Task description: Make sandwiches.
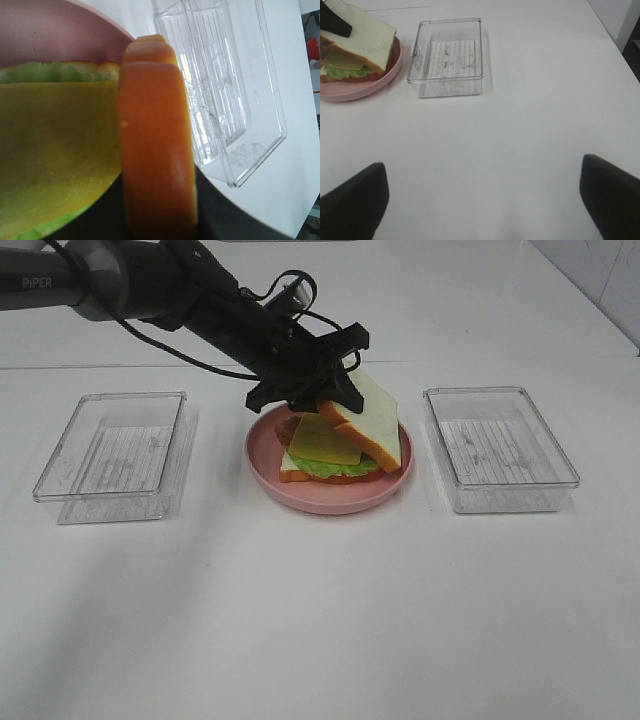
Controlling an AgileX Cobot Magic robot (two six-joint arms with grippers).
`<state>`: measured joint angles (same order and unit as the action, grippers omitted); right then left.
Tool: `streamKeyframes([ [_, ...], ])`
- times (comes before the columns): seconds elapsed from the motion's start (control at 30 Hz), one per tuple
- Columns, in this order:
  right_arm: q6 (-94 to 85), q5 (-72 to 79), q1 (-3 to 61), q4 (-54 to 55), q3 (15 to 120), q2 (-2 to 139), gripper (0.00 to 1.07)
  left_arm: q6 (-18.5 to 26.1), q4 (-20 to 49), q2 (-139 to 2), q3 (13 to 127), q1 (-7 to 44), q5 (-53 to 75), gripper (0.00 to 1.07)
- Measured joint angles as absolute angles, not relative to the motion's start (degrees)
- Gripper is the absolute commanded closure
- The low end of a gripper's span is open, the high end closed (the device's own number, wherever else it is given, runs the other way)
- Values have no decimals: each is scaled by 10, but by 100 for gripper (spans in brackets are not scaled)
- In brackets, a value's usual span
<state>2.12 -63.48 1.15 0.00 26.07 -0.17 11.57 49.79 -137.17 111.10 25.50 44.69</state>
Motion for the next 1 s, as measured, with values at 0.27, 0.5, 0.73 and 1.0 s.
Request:
streamKeyframes([
  [0.27, 21, -635, 11, 0, 261, -2, 9, 104, 488, -1372, 1111, 255, 447, 64],
  [0.5, 21, -635, 11, 0, 261, -2, 9, 54, 434, -1367, 1111, 253, 449, 32],
  [0.73, 21, -635, 11, 0, 261, -2, 9, -9, 290, -1358, 1152, 253, 517, 31],
  [1.0, 21, -635, 11, 0, 261, -2, 9, -60, 149, -1357, 1258, 253, 663, 19],
])
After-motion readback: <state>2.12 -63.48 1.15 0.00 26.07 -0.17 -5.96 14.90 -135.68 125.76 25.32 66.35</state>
